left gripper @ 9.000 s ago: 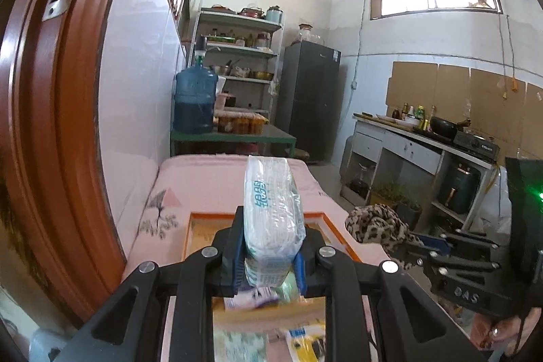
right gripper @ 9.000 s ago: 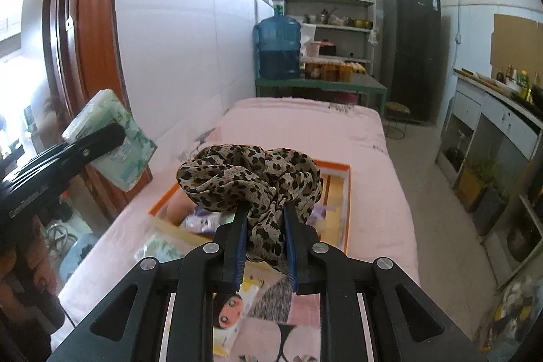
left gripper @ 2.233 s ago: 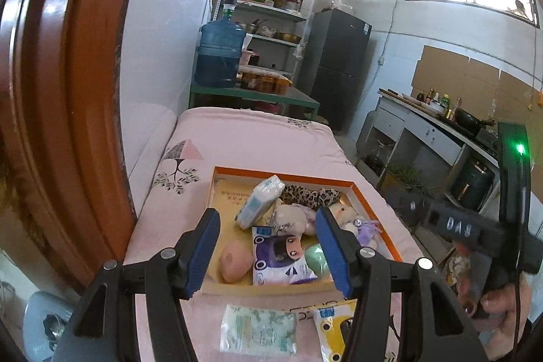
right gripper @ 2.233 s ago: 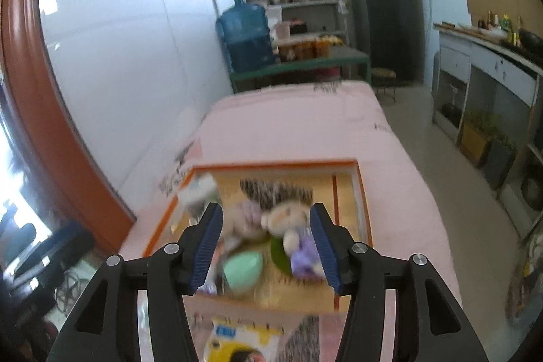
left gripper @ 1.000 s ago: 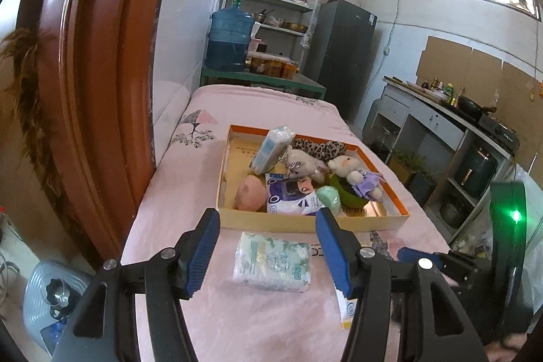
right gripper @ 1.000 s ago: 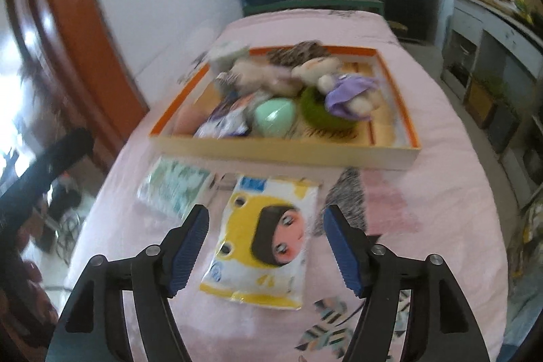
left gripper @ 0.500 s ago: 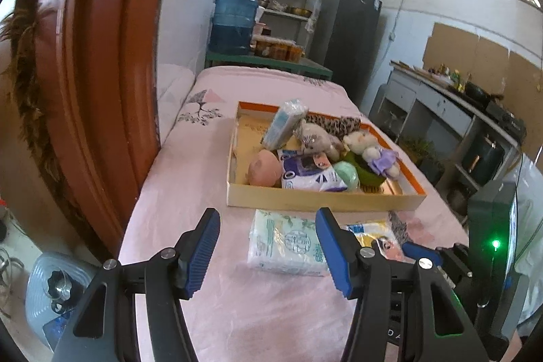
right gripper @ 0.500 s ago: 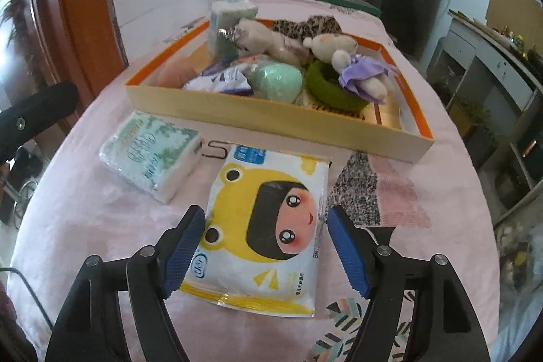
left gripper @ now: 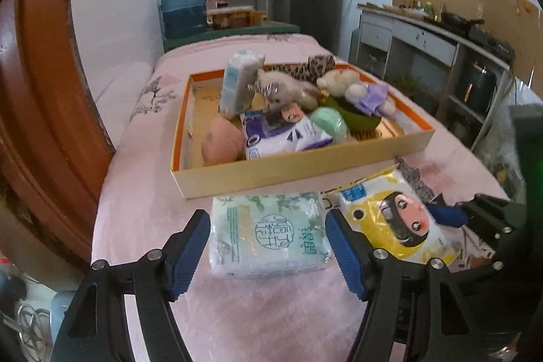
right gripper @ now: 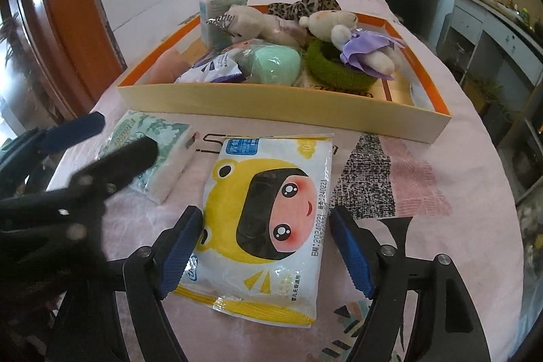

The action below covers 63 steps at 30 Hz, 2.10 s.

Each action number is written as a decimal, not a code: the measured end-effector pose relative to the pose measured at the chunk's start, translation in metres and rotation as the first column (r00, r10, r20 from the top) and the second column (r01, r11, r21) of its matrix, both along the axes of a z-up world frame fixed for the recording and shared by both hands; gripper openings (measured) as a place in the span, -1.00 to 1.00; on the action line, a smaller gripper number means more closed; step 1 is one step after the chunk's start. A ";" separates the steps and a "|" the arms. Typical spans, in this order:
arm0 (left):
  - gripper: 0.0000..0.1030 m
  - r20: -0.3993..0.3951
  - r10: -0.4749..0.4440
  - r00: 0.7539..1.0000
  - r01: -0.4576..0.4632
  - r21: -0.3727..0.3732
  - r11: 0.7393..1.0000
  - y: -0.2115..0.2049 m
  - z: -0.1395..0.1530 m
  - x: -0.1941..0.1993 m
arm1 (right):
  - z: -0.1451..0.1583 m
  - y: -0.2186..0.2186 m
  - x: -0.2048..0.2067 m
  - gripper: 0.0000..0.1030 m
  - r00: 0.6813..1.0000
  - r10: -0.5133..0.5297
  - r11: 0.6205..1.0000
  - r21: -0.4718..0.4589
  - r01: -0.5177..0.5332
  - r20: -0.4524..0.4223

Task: Organize soft objects
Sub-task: 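Grasp the green-white tissue pack with left tool while right tool grasps the yellow wipe pack, then lift both packs and carry them over the box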

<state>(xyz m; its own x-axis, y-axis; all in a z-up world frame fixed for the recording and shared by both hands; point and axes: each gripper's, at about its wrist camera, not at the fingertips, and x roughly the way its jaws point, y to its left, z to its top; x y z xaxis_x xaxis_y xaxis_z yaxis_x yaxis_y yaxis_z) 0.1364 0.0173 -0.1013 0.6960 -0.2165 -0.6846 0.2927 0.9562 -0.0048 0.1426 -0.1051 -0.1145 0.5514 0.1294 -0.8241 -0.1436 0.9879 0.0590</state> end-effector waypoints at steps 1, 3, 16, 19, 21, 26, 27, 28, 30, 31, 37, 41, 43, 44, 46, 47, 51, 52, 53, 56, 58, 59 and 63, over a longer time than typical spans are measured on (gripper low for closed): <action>0.36 -0.010 0.001 1.000 -0.001 0.005 1.000 0.000 -0.002 0.002 | 0.000 0.000 0.000 0.53 1.000 0.001 1.000 -0.001 -0.001 0.001; 0.39 -0.029 0.000 1.000 0.000 0.005 1.000 -0.001 -0.006 0.006 | -0.001 0.001 -0.003 0.53 1.000 0.005 1.000 -0.009 -0.004 0.005; 0.63 -0.132 -0.035 0.991 0.036 0.006 0.999 -0.006 -0.022 0.024 | -0.003 0.004 -0.009 0.53 0.999 0.044 0.999 -0.028 -0.044 0.015; 0.50 -0.145 0.002 0.989 0.000 0.013 1.000 -0.002 -0.025 0.025 | -0.002 0.004 -0.012 0.50 0.999 0.047 0.999 -0.022 -0.047 0.017; 0.31 -0.142 0.029 0.989 -0.027 0.017 0.999 0.002 -0.025 0.025 | 0.000 0.002 -0.014 0.37 0.999 0.047 0.999 -0.006 -0.047 0.023; -0.29 -0.119 0.054 0.991 -0.059 -0.040 0.997 0.015 -0.021 0.022 | 0.002 -0.001 -0.015 0.23 0.999 0.042 0.999 0.008 -0.042 0.030; -0.42 -0.113 0.056 0.992 -0.062 -0.053 0.997 0.018 -0.019 0.021 | 0.003 -0.001 -0.015 0.21 0.999 0.042 0.999 0.009 -0.042 0.030; -0.53 -0.106 0.055 0.993 -0.062 -0.069 0.996 0.020 -0.018 0.020 | 0.003 -0.001 -0.015 0.20 0.999 0.042 0.999 0.011 -0.042 0.031; -0.56 -0.092 0.057 0.994 -0.066 -0.099 0.993 0.024 -0.015 0.018 | 0.004 -0.002 -0.015 0.19 0.999 0.039 0.999 0.015 -0.040 0.032; -0.57 -0.088 0.063 0.994 -0.072 -0.102 0.992 0.025 -0.014 0.018 | 0.005 -0.002 -0.015 0.18 0.999 0.038 0.999 0.019 -0.038 0.033; -0.58 -0.070 0.067 0.995 -0.076 -0.134 0.988 0.027 -0.009 0.014 | 0.009 -0.008 -0.015 0.16 0.999 0.031 0.999 0.040 -0.032 0.035; -0.58 -0.061 0.062 0.996 -0.071 -0.156 0.985 0.028 -0.006 0.008 | 0.015 -0.013 -0.017 0.16 0.998 0.027 0.998 0.053 -0.029 0.048; -0.58 -0.052 0.059 0.997 -0.066 -0.163 0.984 0.027 -0.004 0.004 | 0.019 -0.015 -0.018 0.16 0.998 0.024 0.998 0.053 -0.027 0.057; -0.58 -0.048 0.056 0.997 -0.063 -0.166 0.984 0.026 -0.002 0.002 | 0.021 -0.016 -0.018 0.16 0.998 0.022 0.998 0.055 -0.026 0.060; -0.58 -0.041 0.057 0.998 -0.063 -0.175 0.983 0.025 0.000 -0.002 | 0.022 -0.017 -0.023 0.16 0.998 0.018 0.998 0.059 -0.022 0.063; -0.58 -0.038 0.058 0.998 -0.064 -0.181 0.981 0.025 0.002 -0.004 | 0.024 -0.019 -0.024 0.16 0.998 0.016 0.998 0.059 -0.020 0.065; -0.58 -0.028 0.062 0.998 -0.067 -0.216 0.974 0.026 0.009 -0.011 | 0.028 -0.021 -0.028 0.16 0.997 0.010 0.998 0.055 -0.013 0.071; -0.58 -0.024 0.062 0.998 -0.066 -0.220 0.973 0.026 0.011 -0.012 | 0.030 -0.023 -0.028 0.16 0.997 0.006 0.999 0.053 -0.010 0.074; -0.58 -0.017 0.062 0.998 -0.064 -0.224 0.972 0.026 0.014 -0.014 | 0.032 -0.024 -0.030 0.16 0.997 0.003 0.999 0.053 -0.007 0.078; -0.58 0.002 0.058 0.998 -0.056 -0.234 0.971 0.025 0.023 -0.017 | 0.039 -0.029 -0.032 0.16 0.995 -0.007 0.999 0.048 0.002 0.095; -0.58 0.012 0.060 0.998 -0.055 -0.247 0.967 0.024 0.030 -0.018 | 0.045 -0.033 -0.033 0.16 0.994 -0.012 0.999 0.045 0.007 0.109; -0.58 0.016 0.060 0.998 -0.054 -0.253 0.966 0.024 0.033 -0.017 | 0.049 -0.036 -0.034 0.16 0.993 -0.015 0.999 0.044 0.010 0.117; -0.57 0.045 0.053 0.998 -0.040 -0.264 0.964 0.018 0.049 -0.014 | 0.067 -0.044 -0.033 0.16 0.987 -0.021 1.000 0.025 0.017 0.157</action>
